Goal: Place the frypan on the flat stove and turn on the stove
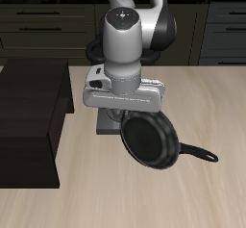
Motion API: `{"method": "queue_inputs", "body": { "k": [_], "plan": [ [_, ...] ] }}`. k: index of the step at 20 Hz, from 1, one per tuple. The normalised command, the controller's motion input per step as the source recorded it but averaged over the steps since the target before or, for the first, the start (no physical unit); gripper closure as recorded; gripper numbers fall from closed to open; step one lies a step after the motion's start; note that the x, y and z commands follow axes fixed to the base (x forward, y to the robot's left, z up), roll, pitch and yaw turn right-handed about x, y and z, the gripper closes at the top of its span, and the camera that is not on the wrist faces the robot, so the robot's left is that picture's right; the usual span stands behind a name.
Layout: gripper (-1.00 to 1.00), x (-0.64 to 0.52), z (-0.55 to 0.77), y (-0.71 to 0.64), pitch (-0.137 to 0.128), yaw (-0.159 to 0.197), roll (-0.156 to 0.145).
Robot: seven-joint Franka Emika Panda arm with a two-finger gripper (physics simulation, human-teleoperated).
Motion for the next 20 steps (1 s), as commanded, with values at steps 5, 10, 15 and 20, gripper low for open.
{"method": "queue_inputs", "body": {
  "k": [5, 10, 15, 20],
  "plan": [
    [1.0, -0.12, 0.26, -0.11, -0.031, 0.001, -0.016],
    [1.0, -0.09, 0.22, -0.11, -0.019, 0.0, -0.014],
    [1.0, -0.14, 0.26, -0.09, -0.031, 0.006, 0.001],
    [1.0, -0.16, 0.21, -0.09, -0.022, 0.03, -0.001]
  ]
}}
